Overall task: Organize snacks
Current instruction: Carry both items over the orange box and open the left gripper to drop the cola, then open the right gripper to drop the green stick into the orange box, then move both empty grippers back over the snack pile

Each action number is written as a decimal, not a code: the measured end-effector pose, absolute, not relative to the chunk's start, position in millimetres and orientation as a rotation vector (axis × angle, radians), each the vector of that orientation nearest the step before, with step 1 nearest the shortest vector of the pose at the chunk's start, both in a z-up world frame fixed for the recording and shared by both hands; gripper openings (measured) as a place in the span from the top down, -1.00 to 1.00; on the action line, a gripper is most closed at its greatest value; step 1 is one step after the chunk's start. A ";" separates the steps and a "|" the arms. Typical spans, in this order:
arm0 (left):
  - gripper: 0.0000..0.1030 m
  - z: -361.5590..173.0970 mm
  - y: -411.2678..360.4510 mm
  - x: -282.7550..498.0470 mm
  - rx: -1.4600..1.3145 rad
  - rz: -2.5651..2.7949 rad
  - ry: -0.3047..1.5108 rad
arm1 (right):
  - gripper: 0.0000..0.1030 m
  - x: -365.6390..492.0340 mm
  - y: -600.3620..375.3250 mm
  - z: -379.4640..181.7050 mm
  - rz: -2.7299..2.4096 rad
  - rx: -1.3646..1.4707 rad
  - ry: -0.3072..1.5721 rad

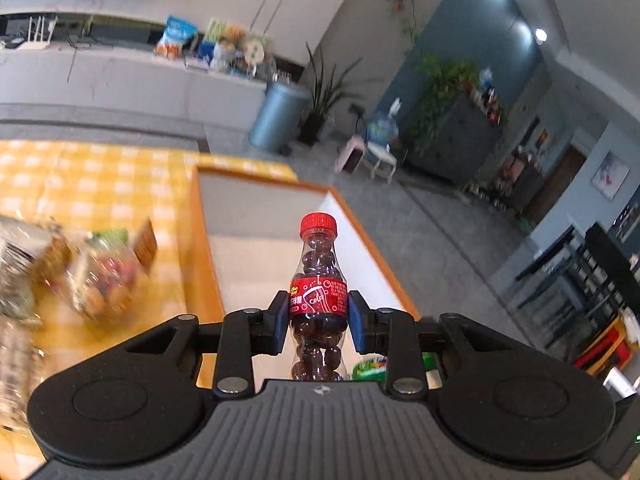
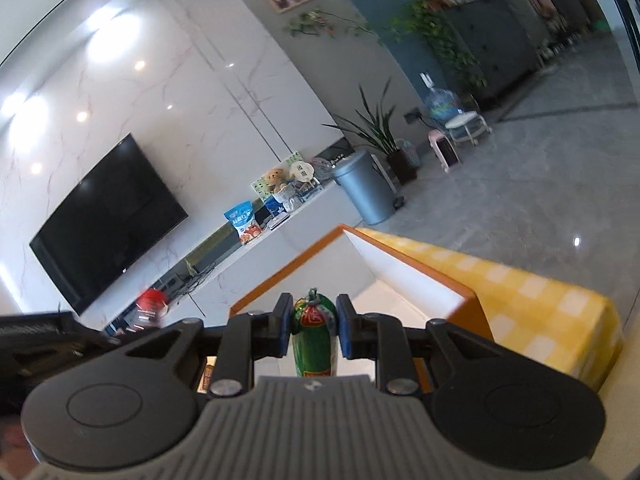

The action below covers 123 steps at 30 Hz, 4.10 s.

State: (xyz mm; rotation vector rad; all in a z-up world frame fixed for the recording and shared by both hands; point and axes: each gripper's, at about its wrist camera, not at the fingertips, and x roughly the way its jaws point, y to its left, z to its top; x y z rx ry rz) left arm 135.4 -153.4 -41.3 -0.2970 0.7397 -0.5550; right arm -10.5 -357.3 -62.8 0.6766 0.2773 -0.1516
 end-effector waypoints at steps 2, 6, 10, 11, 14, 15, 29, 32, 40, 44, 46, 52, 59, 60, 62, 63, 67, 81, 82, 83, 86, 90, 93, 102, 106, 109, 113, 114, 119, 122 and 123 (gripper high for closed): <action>0.34 -48.5 -161.3 139.2 -0.282 -0.545 0.755 | 0.59 -11.2 -361.6 -66.8 -0.149 0.717 0.272; 0.34 -64.2 -169.2 142.2 -0.287 -0.532 0.788 | 0.59 -9.6 -363.6 -67.0 -0.125 0.743 0.245; 0.33 -71.9 -168.7 141.7 -0.285 -0.522 0.818 | 0.59 -4.7 -363.2 -69.7 -0.119 0.729 0.253; 0.33 -73.1 -170.2 140.8 -0.280 -0.518 0.825 | 0.59 -4.4 -365.1 -70.2 -0.117 0.727 0.255; 0.33 -74.0 -172.2 138.1 -0.260 -0.514 0.833 | 0.59 -3.2 -366.5 -70.6 -0.116 0.724 0.259; 0.33 -73.6 -172.9 138.1 -0.257 -0.506 0.833 | 0.59 -3.2 -366.6 -70.9 -0.112 0.727 0.260; 0.20 -69.7 -175.0 127.4 -0.211 -0.437 0.804 | 0.59 1.2 -372.9 -74.9 -0.116 0.747 0.273; 0.10 -66.2 -171.5 125.7 -0.217 -0.432 0.790 | 0.59 2.4 -373.5 -75.3 -0.116 0.751 0.276; -0.03 -50.9 -157.2 114.3 -0.211 -0.419 0.721 | 0.59 9.2 -368.7 -74.3 -0.090 0.708 0.305; -0.08 -47.7 -150.7 111.4 -0.208 -0.404 0.706 | 0.59 19.7 -360.7 -71.9 -0.104 0.636 0.368; -0.08 -47.7 -146.7 112.0 -0.217 -0.403 0.713 | 0.59 24.9 -358.5 -73.0 -0.115 0.612 0.413; -0.11 -47.6 -137.5 111.6 -0.219 -0.391 0.708 | 0.59 30.9 -355.2 -76.0 -0.152 0.564 0.491; -0.13 -49.0 -136.3 113.6 -0.214 -0.409 0.724 | 0.52 30.7 -354.1 -77.8 -0.145 0.550 0.504; -0.13 -49.2 -136.3 113.5 -0.213 -0.410 0.723 | 0.50 30.3 -354.2 -78.2 -0.141 0.552 0.503; -0.17 -49.9 -136.6 112.9 -0.206 -0.415 0.723 | 0.47 30.1 -354.9 -78.0 -0.141 0.560 0.497; -0.18 -50.1 -137.2 112.7 -0.200 -0.422 0.726 | 0.46 28.6 -355.6 -78.0 -0.145 0.565 0.490; -0.21 -48.0 -139.2 109.5 -0.184 -0.443 0.734 | 0.29 24.4 -356.7 -79.2 -0.147 0.582 0.470; -0.38 -16.1 -113.6 83.6 -0.127 -0.392 0.635 | -0.82 8.9 -337.9 -57.7 -0.162 0.463 0.385; -0.38 -14.2 -109.1 82.6 -0.118 -0.379 0.630 | -0.84 7.1 -333.5 -54.9 -0.153 0.450 0.373; -0.38 -12.5 -102.9 82.2 -0.113 -0.363 0.624 | -0.84 5.3 -328.3 -52.1 -0.144 0.443 0.362; -0.39 -7.4 -83.1 76.9 -0.097 -0.295 0.591 | -0.84 5.4 -305.0 -42.4 -0.086 0.433 0.348; -0.48 -2.9 -58.4 68.0 -0.026 -0.163 0.557 | -0.87 4.5 -262.6 -24.8 0.007 0.388 0.335; -0.48 -5.6 -31.6 68.4 -0.060 -0.072 0.580 | -0.87 14.5 -229.5 -11.3 0.047 0.345 0.375; -0.47 -24.4 51.9 71.9 -0.162 0.063 0.632 | -0.94 56.5 -124.4 -17.3 0.057 0.035 0.528; -0.47 -43.0 76.4 79.9 -0.211 0.058 0.681 | -0.93 91.0 -102.9 -40.2 0.110 -0.029 0.673; -0.47 -59.2 90.3 84.3 -0.252 0.045 0.707 | -0.94 104.0 -96.8 -58.4 0.128 -0.020 0.728; -0.47 -78.8 98.5 87.3 -0.279 0.036 0.717 | -0.94 102.8 -105.4 -90.0 0.181 0.099 0.760; -0.47 -83.1 99.2 89.6 -0.286 0.037 0.726 | -0.94 102.6 -104.4 -96.5 0.186 0.113 0.763; -0.47 -105.2 103.0 99.5 -0.336 0.048 0.761 | -0.94 107.0 -101.7 -122.8 0.156 0.049 0.757; -0.47 -117.6 103.7 106.7 -0.342 0.046 0.797 | -0.94 116.7 -105.9 -139.7 0.138 0.060 0.794; -0.47 -120.8 102.6 108.5 -0.333 0.052 0.808 | -0.94 116.7 -111.1 -141.3 0.146 0.108 0.788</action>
